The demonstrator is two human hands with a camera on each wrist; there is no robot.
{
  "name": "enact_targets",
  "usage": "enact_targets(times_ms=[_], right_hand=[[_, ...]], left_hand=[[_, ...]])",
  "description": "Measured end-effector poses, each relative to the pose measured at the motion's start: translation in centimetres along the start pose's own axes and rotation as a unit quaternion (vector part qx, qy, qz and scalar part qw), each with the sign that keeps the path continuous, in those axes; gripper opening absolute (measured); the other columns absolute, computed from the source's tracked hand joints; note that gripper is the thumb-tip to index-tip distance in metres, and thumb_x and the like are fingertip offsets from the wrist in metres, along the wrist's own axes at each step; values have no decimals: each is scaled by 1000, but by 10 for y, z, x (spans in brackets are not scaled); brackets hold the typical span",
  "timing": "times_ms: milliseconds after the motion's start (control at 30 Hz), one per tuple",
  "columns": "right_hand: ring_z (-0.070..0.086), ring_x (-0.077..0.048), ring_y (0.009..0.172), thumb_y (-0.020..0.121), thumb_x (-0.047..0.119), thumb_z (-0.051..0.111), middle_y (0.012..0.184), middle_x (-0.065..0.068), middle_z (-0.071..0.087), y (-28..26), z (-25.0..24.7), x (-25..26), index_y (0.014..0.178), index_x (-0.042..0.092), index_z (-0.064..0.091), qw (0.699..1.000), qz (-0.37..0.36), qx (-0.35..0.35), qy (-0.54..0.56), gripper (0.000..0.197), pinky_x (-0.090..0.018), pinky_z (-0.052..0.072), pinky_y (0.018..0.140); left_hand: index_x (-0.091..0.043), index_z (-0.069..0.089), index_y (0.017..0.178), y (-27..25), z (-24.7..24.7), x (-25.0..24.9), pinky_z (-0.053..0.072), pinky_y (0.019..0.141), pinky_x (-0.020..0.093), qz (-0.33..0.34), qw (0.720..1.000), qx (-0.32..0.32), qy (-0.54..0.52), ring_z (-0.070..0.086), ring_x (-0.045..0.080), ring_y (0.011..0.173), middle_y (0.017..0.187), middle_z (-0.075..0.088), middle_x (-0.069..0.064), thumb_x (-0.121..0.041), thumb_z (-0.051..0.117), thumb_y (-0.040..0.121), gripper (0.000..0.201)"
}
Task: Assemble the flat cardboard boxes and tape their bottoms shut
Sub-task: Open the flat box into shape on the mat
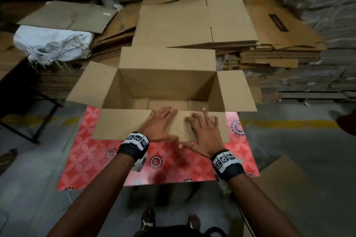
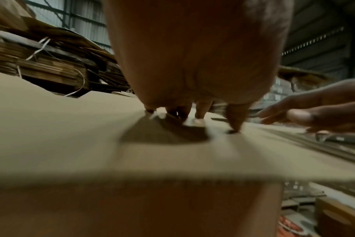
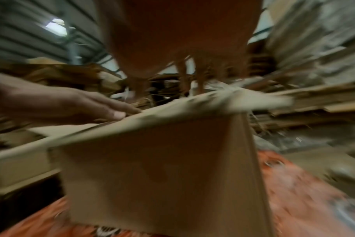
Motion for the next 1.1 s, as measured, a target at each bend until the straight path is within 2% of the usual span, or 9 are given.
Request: enact_targets(times_ms=[100, 233, 367, 500, 567, 667, 767, 933, 1100], right_hand=[[14, -34, 156, 74, 62, 69, 162, -4, 31, 7, -4, 29, 157, 25, 26, 997, -12, 39, -60, 101, -72, 12, 118], [40, -33, 144, 63, 28, 69, 140, 1, 58, 14, -34, 52, 145, 25, 51, 996, -5, -68, -62, 84, -68, 19, 118], [49, -33, 136, 67, 12, 72, 121, -4, 68, 25, -68, 59, 130, 18, 67, 952, 9, -299, -65, 64, -68, 22, 117], [34, -34, 144, 78, 32, 70, 142, -11, 50, 46, -86, 52, 150, 21, 47, 916, 154, -364, -70, 76, -58, 7, 125], [29, -37, 144, 77, 43, 74, 148, -18, 37, 48, -79, 42, 157, 18, 34, 888, 250, -385, -14, 93, -53, 7, 126], [31, -43, 139, 62, 51, 91, 150, -24, 29, 41, -50, 23, 158, 15, 19, 809, 376, -427, 144, 125, -53, 25, 121], [37, -46, 134, 52, 59, 95, 150, -25, 27, 38, -15, 5, 158, 14, 14, 761, 452, -383, 264, 141, -54, 37, 113], [28, -44, 147, 67, 41, 95, 165, -22, 13, 33, 26, -27, 162, 9, 9, 755, 487, -244, 365, 132, -53, 32, 116], [42, -39, 142, 60, 57, 89, 155, -22, 43, 25, 58, -56, 156, 6, 27, 767, 477, -203, 378, 125, -50, 38, 115]], left_hand=[[-32, 6, 162, -27, -6, 17, 6, 126, 53, 28, 997, -16, 65, 6, 21, 157, 171, 7, 2, -77, 71, 54, 134], [-26, 42, 150, -53, -32, 31, 20, 123, 50, 44, 989, -140, 30, 34, 28, 148, 153, 45, 5, -46, 72, 71, 86], [-15, 56, 136, -67, -64, 44, 27, 119, 60, 47, 922, -383, 35, 46, 38, 136, 129, 59, 13, -14, 70, 76, 61], [-14, 59, 126, -69, -79, 63, 30, 111, 61, -99, 836, -534, 80, 43, 36, 120, 124, 49, 15, -22, 73, 80, 49], [-17, 57, 121, -64, -70, 75, 31, 105, 58, -148, 830, -533, 68, 42, 33, 117, 123, 47, 12, -30, 76, 80, 47], [-15, 56, 119, -56, -42, 100, 37, 96, 52, -220, 853, -473, -20, 46, 34, 110, 117, 52, 15, -42, 81, 80, 54], [-10, 54, 121, -54, -17, 125, 38, 94, 49, -272, 843, -438, -152, 50, 37, 109, 117, 54, 18, -57, 78, 80, 67], [-7, 46, 132, -66, 5, 154, 45, 96, 54, -320, 780, -472, -257, 48, 42, 118, 128, 48, 22, -52, 83, 78, 80], [-15, 22, 153, -69, 30, 191, 39, 111, 55, -407, 709, -420, -393, 41, 39, 138, 151, 41, 21, -60, 90, 59, 124]])
Point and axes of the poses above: each hand's wrist, its own y-axis towards the middle knuckle, its own z-axis out of the palm, x = y × z, the point moved 4 cm from there along y, towards the middle knuckle
